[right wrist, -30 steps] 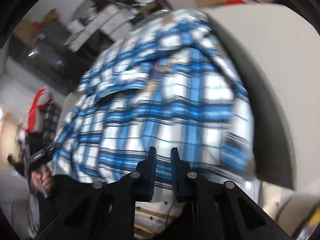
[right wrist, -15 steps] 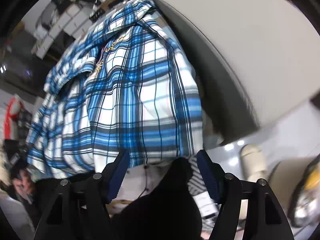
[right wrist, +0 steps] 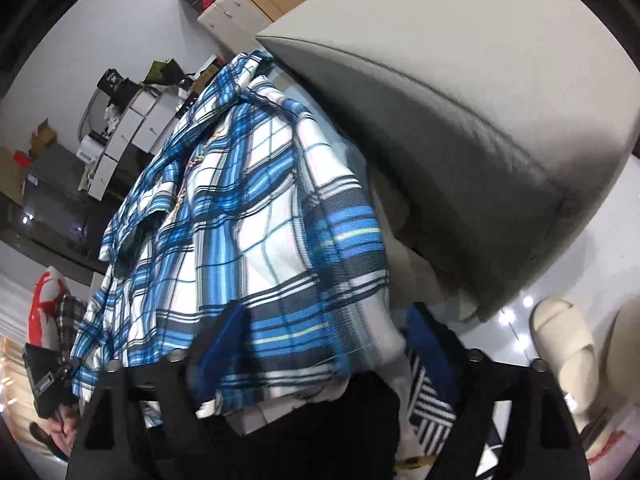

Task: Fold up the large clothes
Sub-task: 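Hold both hem edges and lift the shirt's hem end off the bed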

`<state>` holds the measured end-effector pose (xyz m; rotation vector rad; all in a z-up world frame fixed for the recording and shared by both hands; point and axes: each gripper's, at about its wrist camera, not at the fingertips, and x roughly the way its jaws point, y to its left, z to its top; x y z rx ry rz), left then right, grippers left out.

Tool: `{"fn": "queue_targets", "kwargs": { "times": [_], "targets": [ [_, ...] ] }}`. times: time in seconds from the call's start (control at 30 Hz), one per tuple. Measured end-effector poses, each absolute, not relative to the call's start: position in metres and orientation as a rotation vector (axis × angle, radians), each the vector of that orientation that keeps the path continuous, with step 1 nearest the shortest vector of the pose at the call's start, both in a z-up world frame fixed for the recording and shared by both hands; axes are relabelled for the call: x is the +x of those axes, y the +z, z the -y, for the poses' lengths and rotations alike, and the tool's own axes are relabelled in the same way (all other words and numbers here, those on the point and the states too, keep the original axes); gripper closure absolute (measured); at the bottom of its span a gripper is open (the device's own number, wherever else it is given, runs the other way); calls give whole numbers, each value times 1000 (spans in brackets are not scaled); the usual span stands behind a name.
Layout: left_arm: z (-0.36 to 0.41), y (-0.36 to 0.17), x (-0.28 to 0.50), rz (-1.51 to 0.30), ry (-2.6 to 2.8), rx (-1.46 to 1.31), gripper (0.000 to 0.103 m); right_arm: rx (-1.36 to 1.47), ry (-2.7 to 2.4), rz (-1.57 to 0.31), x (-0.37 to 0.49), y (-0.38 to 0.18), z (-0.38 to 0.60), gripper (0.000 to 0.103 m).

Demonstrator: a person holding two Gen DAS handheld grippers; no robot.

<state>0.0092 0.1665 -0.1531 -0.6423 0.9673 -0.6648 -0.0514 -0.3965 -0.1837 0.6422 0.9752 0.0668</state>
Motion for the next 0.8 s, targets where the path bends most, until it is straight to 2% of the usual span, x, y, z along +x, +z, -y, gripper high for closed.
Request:
{"fn": "queue_targets", "kwargs": {
  "times": [0.23,0.27,0.3,0.33,0.37,0.43,0.47,0.63,0.8],
  "targets": [
    [-167,-154,10,-969,-662,-646,102,695,101,-896,-54,-187,397,15],
    [-167,-154,10,-969,-663,-647,102,699,109,-879,-52,-185,393,27],
    [-167,-154,10,-968,-662,-646,102,703,125,-846,-58,-180,392,47],
    [-166,-154,10,-966,-661,-644,102,695,149,-819,-63,-175,390,56],
    [-166,-154,10,-965,-662,-644,102,680,154,-805,-66,-172,388,72],
    [-166,-154,10,-967,-661,-643,102,594,122,-752,-77,-160,385,88],
    [-165,-154,10,-966,-661,-641,102,579,136,-722,-79,-158,385,100],
    [-166,-153,8,-961,-656,-641,102,633,210,-684,-77,-142,394,100],
    [-167,-156,8,-971,-653,-649,102,575,212,-801,-53,-140,381,91]
  ]
}}
